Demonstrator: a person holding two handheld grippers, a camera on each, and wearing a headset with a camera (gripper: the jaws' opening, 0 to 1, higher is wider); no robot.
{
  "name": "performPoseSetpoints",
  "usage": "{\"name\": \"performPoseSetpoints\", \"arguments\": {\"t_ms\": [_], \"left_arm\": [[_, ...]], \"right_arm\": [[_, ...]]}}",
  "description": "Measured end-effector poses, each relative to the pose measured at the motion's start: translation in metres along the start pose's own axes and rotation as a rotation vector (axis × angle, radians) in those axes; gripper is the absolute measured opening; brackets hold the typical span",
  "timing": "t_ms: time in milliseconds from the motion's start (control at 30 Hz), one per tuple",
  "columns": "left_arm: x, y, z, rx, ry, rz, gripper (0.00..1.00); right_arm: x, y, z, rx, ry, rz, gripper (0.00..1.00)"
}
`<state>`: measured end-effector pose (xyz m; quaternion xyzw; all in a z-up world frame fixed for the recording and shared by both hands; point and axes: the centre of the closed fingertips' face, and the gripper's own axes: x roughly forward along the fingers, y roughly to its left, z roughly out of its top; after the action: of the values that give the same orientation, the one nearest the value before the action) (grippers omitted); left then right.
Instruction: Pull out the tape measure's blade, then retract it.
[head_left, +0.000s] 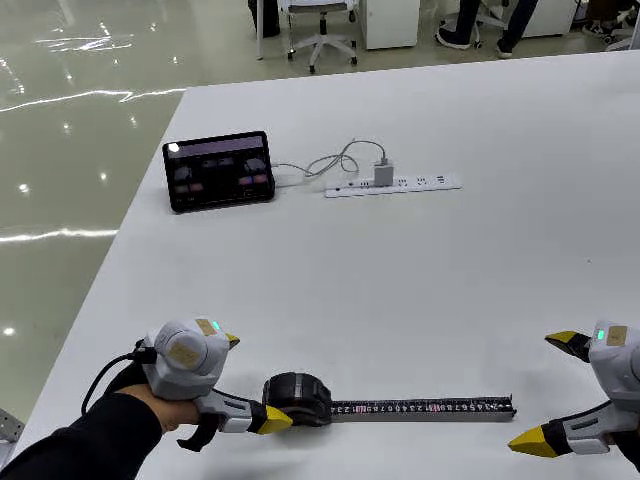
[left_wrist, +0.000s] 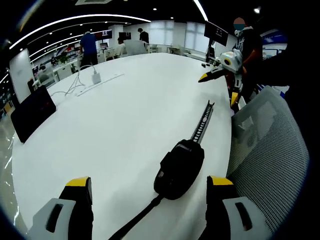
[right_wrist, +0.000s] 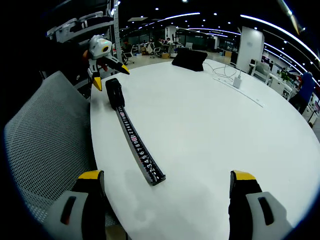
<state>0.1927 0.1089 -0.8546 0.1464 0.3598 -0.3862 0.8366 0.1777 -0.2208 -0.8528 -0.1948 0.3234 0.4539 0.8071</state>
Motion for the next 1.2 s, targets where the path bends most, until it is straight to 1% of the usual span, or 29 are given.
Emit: {"name": "performPoseSetpoints", "arguments": {"t_ms": [67,100,133,167,300,367,400,500,667,733,833,933,1000,1100,1200], "left_arm": [[-0.002,0.003,-0.001,-0.016,-0.016,0.018,0.95],[-0.005,0.005,0.001,-0.028,-0.036,0.036,0.96],[-0.007,0.007,0.001,-0.041,-0.047,0.051,0.99],[-0.008,0.007,-0.002,-0.053,-0.051,0.047,1.0],[-0.011,0.007,-0.009,-0.087,-0.063,0.055,1.0],[-0.014,0.006,-0.012,-0.102,-0.07,0.061,1.0],[-0.015,0.007,-0.013,-0.107,-0.074,0.067,1.0],[-0.021,0.009,-0.015,-0.117,-0.108,0.087,1.0],[-0.028,0.014,-0.022,-0.116,-0.116,0.112,1.0],[-0.031,0.015,-0.023,-0.128,-0.132,0.117,1.0],[-0.033,0.013,-0.029,-0.136,-0.126,0.122,1.0],[-0.038,0.009,-0.033,-0.169,-0.137,0.131,1.0],[-0.04,0.008,-0.038,-0.174,-0.137,0.135,1.0],[-0.042,0.005,-0.04,-0.185,-0.137,0.139,1.0],[-0.042,0.006,-0.04,-0.192,-0.142,0.145,1.0]], "right_arm": [[-0.003,-0.001,0.001,0.007,-0.022,-0.008,1.0],[-0.005,-0.001,0.002,0.026,-0.043,-0.012,1.0],[-0.006,0.001,0.002,0.046,-0.051,-0.005,1.0],[-0.008,0.004,0.003,0.071,-0.063,0.008,1.0],[-0.012,0.003,-0.003,0.061,-0.058,-0.017,1.0],[-0.015,0.003,-0.003,0.066,-0.066,-0.027,1.0],[-0.016,0.0,-0.004,0.066,-0.068,-0.03,1.0],[-0.021,-0.001,-0.005,0.063,-0.073,-0.044,1.0],[-0.027,-0.001,-0.009,0.06,-0.084,-0.06,1.0],[-0.029,0.0,-0.01,0.07,-0.089,-0.063,1.0],[-0.032,0.004,-0.016,0.082,-0.092,-0.073,1.0],[-0.037,0.009,-0.024,0.108,-0.095,-0.082,1.0],[-0.041,0.01,-0.03,0.12,-0.092,-0.088,1.0],[-0.046,0.012,-0.035,0.134,-0.089,-0.097,1.0],[-0.051,0.009,-0.04,0.137,-0.09,-0.113,1.0]]}}
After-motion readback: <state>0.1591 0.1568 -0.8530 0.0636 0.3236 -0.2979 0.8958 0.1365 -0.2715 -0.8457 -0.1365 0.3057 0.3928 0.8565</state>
